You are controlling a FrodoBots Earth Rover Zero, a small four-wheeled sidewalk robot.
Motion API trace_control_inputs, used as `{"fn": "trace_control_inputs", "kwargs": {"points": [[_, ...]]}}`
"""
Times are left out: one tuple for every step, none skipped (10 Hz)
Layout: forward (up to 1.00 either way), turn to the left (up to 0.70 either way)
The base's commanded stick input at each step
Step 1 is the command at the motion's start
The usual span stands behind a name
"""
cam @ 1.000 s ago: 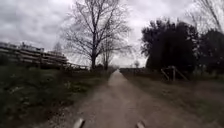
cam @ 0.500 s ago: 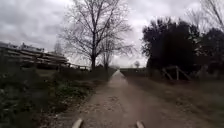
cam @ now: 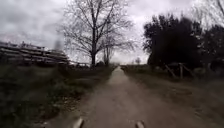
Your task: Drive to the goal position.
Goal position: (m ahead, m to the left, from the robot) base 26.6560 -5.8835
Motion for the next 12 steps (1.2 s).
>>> {"fn": "trace_control_inputs", "kwargs": {"points": [[0.5, 0.0], [0.5, 0.0], [0.5, 0.0], [0.5, 0.0], [0.5, 0.0], [0.5, 0.0], [0.5, 0.0], [0.5, 0.0], [0.5, 0.0], [0.5, 0.0], [0.5, 0.0], [0.5, 0.0]]}}
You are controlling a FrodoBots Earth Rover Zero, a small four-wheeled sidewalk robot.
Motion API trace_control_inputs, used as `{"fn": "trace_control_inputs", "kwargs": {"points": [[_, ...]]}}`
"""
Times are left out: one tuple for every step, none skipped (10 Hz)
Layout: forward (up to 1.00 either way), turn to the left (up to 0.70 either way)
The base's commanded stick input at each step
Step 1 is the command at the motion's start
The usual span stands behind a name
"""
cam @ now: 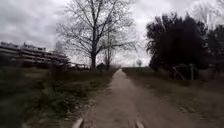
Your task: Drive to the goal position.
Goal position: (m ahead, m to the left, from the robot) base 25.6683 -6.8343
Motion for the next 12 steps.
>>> {"fn": "trace_control_inputs", "kwargs": {"points": [[0.5, 0.0], [0.5, 0.0], [0.5, 0.0], [0.5, 0.0], [0.5, 0.0], [0.5, 0.0], [0.5, 0.0], [0.5, 0.0], [0.5, 0.0], [0.5, 0.0], [0.5, 0.0], [0.5, 0.0]]}}
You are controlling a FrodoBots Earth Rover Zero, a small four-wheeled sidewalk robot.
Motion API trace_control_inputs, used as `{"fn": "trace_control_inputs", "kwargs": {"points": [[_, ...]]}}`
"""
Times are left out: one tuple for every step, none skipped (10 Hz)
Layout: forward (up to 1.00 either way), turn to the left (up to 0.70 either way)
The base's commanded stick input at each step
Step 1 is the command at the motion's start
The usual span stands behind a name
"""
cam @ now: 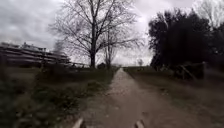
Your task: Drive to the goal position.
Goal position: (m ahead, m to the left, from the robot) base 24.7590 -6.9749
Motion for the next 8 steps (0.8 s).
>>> {"fn": "trace_control_inputs", "kwargs": {"points": [[0.5, 0.0], [0.5, 0.0], [0.5, 0.0], [0.5, 0.0], [0.5, 0.0], [0.5, 0.0], [0.5, 0.0], [0.5, 0.0]]}}
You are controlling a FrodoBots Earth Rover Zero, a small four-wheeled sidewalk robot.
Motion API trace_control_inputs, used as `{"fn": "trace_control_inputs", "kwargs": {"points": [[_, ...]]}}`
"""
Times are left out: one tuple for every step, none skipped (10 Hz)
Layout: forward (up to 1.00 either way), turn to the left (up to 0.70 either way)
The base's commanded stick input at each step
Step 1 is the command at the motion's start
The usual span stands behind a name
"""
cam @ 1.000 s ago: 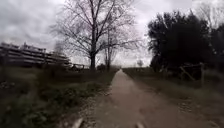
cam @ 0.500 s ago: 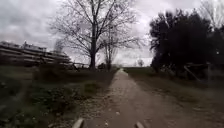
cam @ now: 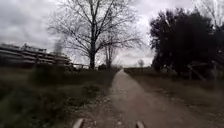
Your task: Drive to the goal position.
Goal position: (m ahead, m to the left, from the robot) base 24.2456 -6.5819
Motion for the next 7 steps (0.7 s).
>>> {"fn": "trace_control_inputs", "kwargs": {"points": [[0.5, 0.0], [0.5, 0.0], [0.5, 0.0], [0.5, 0.0], [0.5, 0.0], [0.5, 0.0], [0.5, 0.0]]}}
